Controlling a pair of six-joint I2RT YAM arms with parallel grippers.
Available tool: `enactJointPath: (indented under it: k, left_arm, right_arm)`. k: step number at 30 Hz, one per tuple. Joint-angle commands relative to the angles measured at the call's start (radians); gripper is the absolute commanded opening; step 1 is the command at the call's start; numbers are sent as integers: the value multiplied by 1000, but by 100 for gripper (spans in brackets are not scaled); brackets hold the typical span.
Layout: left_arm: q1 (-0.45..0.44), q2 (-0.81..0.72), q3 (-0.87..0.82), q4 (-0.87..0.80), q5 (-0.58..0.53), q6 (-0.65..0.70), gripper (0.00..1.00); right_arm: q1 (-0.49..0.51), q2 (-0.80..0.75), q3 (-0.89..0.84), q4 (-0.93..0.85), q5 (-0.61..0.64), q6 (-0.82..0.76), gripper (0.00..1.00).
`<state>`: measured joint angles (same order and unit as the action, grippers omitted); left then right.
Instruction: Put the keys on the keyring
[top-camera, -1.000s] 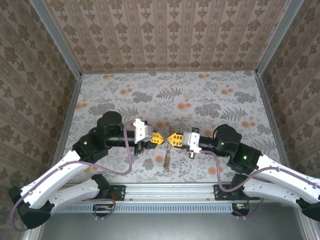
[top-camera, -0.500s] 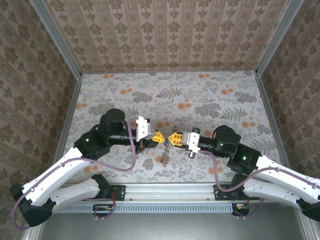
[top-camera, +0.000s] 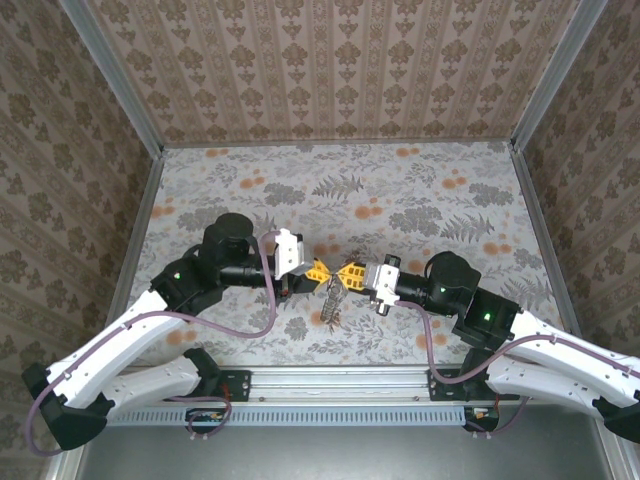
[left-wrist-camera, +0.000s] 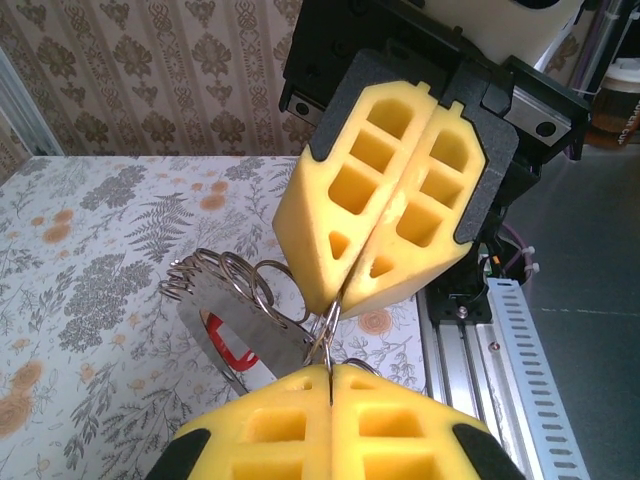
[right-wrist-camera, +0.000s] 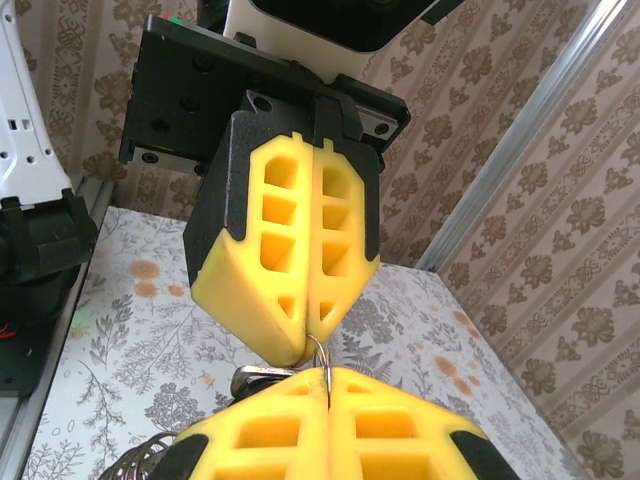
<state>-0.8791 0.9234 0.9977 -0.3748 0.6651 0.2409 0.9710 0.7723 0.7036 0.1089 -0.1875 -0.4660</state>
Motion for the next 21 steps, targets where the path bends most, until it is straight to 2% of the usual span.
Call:
enactJointPath:
  k: [1,21]
  left_arm:
    - [-10,-1,46,27,62,6,0]
    - [-38,65,143,-46,157,19,0]
  right_arm:
    - [-5,1,-14,40,40,-8,0]
    - [-3,-4,-41,96,41,-1,0]
